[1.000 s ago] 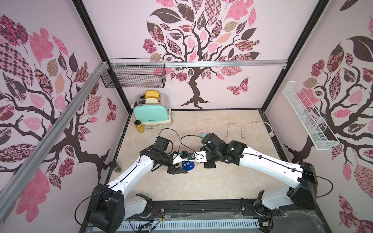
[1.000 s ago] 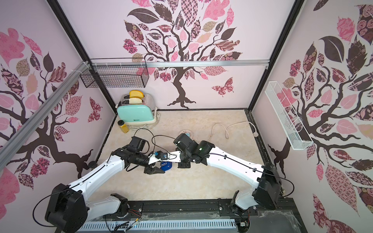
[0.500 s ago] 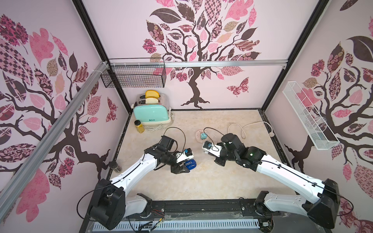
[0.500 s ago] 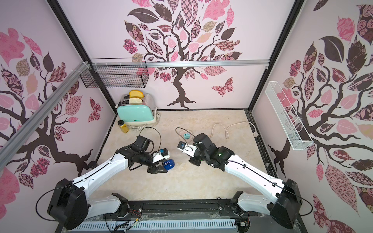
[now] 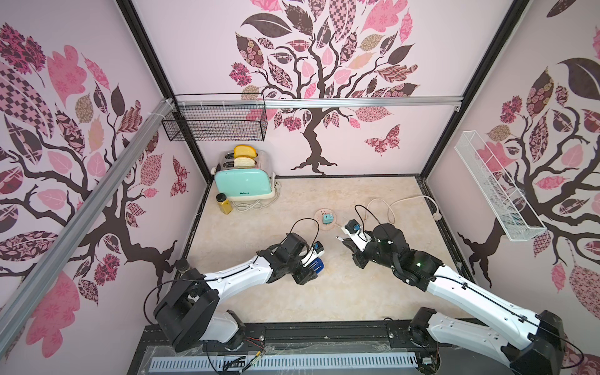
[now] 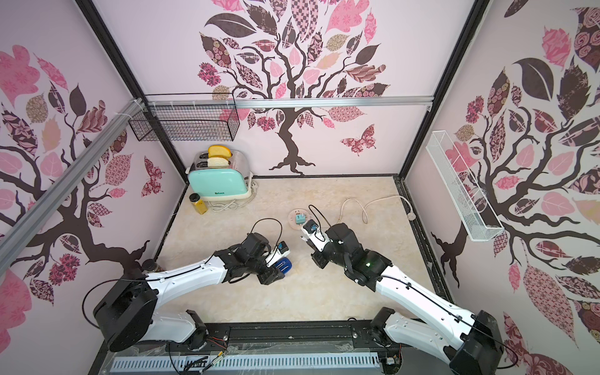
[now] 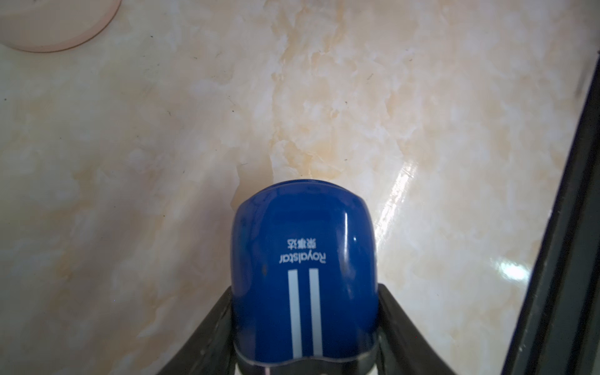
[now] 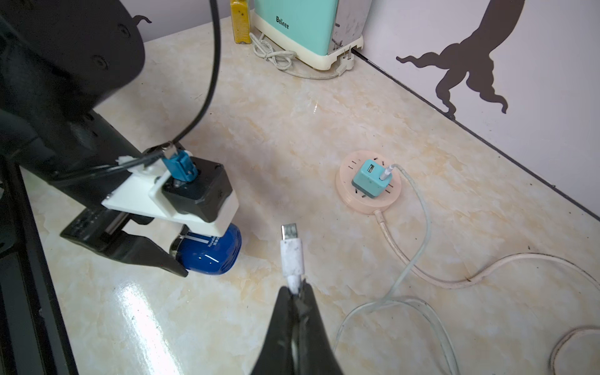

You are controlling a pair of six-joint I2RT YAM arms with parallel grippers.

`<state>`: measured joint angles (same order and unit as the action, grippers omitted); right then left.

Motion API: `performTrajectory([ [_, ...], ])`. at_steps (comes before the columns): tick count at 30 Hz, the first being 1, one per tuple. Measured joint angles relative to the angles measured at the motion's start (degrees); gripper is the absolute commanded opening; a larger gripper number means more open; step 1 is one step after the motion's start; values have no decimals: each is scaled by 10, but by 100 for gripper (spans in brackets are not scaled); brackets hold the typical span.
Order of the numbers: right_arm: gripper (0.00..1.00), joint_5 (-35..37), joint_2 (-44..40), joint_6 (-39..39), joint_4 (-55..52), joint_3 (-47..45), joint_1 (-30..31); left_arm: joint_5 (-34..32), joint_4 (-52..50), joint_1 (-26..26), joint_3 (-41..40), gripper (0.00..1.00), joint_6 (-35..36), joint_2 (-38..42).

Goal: Charge the electric shaver
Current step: Place the electric shaver at the center of the board.

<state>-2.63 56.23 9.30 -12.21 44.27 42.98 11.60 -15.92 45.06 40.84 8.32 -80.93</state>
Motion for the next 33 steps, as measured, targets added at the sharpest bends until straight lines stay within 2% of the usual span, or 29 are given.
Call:
performTrajectory([
  [6, 0, 4, -49, -29, 10, -9, 0, -85, 94, 59, -59, 13, -85, -32],
  [12, 0, 5, -92, -45, 10, -36, 0, -135, 227, 62, -122, 29, -140, -38],
  [15, 0, 5, -98, -48, 8, -46, 0, -144, 277, 64, -148, 36, -147, -36],
  [21, 0, 5, -102, -52, 9, -46, 0, -151, 370, 65, -215, 44, -143, -13],
  [22, 0, 5, -103, -52, 9, -46, 0, -152, 388, 65, -225, 46, -141, -12],
  [23, 0, 5, -104, -52, 9, -46, 0, -153, 403, 65, -233, 54, -140, -12],
  [30, 0, 5, -105, -52, 10, -46, 0, -149, 465, 65, -243, 55, -126, -40],
  [31, 0, 5, -105, -52, 10, -46, 0, -148, 470, 65, -242, 97, -125, -45],
  [33, 0, 5, -105, -52, 10, -46, 0, -146, 471, 65, -240, 98, -123, -50],
])
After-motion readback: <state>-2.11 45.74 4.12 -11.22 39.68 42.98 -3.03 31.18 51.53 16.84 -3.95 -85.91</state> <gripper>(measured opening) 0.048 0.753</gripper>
